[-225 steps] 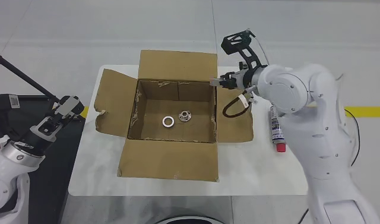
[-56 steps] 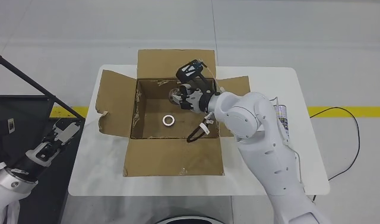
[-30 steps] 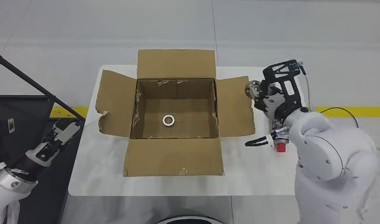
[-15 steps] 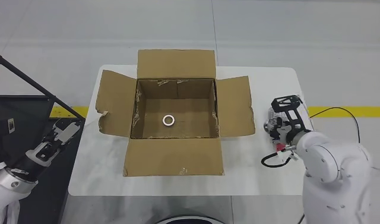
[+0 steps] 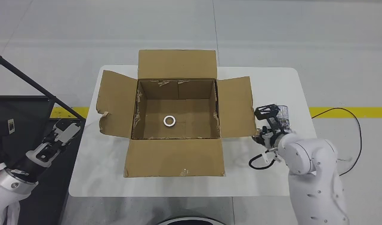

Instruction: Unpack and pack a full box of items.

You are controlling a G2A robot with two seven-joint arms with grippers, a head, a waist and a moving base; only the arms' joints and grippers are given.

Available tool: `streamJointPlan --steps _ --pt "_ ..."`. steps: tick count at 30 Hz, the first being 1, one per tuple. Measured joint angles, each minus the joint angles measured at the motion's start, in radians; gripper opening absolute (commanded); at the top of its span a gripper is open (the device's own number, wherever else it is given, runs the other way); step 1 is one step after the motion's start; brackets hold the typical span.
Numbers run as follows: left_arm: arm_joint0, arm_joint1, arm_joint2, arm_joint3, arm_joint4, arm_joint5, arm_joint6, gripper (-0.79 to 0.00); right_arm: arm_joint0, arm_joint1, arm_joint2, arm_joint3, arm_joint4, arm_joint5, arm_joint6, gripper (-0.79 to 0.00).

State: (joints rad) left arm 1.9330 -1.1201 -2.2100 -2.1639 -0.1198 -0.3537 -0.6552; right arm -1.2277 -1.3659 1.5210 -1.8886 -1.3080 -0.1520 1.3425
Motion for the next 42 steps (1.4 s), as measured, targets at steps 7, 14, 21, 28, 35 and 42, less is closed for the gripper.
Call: streamJointPlan --steps 7,14,21,28,35,42 --pt "0.0 0.0 0.0 0.0 0.0 0.0 0.0 0.0 -0.001 0.005 -0.004 0.048 -0.037 0.059 -0.052 -0.785" --pt "0.0 0.0 0.0 0.0 0.0 0.0 0.0 0.0 -0.01 0.006 -0.019 0.061 -0.043 0.101 -0.082 -0.785" --pt "0.0 0.0 0.0 0.0 0.0 0.0 0.0 0.0 -0.007 0.009 -0.043 0.075 -0.043 0.111 -0.077 -0.785" --pt "0.0 0.0 0.0 0.0 0.0 0.0 0.0 0.0 0.003 0.012 -0.059 0.08 -0.044 0.119 -0.057 -0.763" --pt "0.0 0.0 0.0 0.0 0.0 0.0 0.0 0.0 0.009 0.014 -0.072 0.092 -0.037 0.131 -0.046 -0.557" --pt "0.0 0.0 0.0 0.0 0.0 0.0 0.0 0.0 0.01 0.017 -0.077 0.095 -0.027 0.142 -0.039 -0.52"
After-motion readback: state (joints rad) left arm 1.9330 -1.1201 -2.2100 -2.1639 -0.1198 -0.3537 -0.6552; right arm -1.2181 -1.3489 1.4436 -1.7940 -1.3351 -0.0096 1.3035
